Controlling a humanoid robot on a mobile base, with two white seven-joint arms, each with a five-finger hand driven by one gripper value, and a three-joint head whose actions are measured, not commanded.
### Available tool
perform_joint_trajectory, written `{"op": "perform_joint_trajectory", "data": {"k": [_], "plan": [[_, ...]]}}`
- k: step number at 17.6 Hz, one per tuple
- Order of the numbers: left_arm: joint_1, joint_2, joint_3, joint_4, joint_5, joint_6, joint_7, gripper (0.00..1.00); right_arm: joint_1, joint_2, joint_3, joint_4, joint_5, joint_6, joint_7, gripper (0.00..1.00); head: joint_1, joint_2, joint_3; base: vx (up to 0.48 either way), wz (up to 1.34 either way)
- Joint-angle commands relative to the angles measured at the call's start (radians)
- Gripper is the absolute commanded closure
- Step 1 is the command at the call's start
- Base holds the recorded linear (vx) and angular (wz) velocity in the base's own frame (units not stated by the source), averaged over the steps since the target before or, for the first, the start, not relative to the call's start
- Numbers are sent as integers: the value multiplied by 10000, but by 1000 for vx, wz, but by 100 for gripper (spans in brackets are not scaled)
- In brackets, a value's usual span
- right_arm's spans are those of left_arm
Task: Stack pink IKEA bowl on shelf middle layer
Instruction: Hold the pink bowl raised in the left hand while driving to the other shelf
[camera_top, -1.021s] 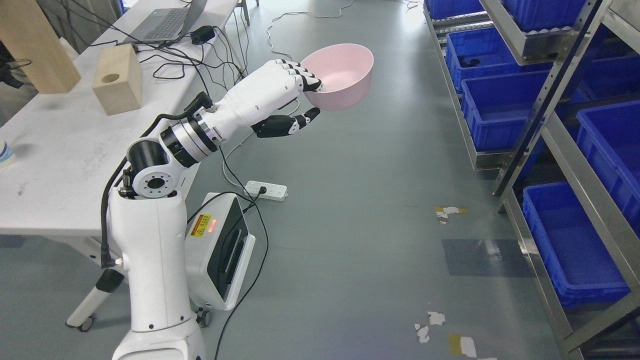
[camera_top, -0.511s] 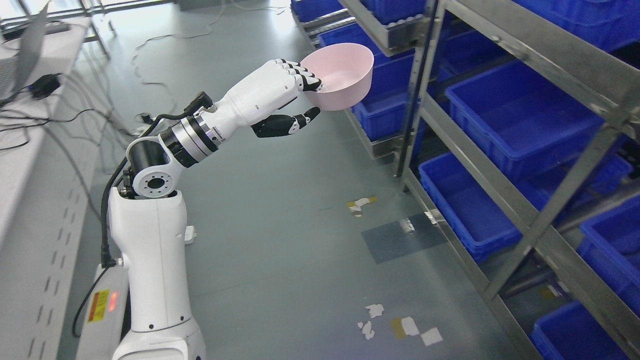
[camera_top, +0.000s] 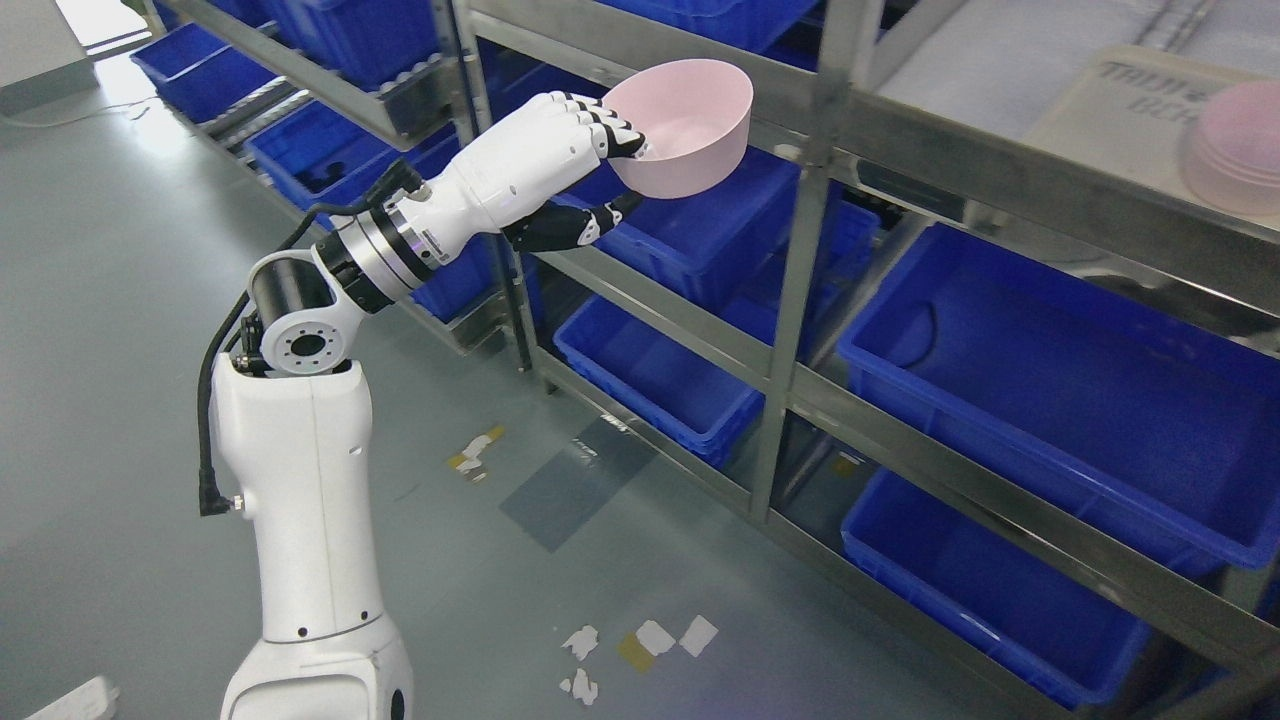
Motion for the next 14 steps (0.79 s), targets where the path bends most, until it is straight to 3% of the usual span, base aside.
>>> {"op": "perform_joint_trajectory", "data": {"k": [1,10,14], "plan": [[-827,175,243,997,-182,6,-80,92,225,-175,0,-175,0,5,4,0,0,0,0,56,-833],[-2697,175,321,2778,-2342,6,-80,93,225,-175,0,-175,0,5,4,0,0,0,0,94,-790],[-2929,175,0,3025,-3569,6,-95,93,225,-175,0,-175,0,5,4,0,0,0,0,125,-601]]}}
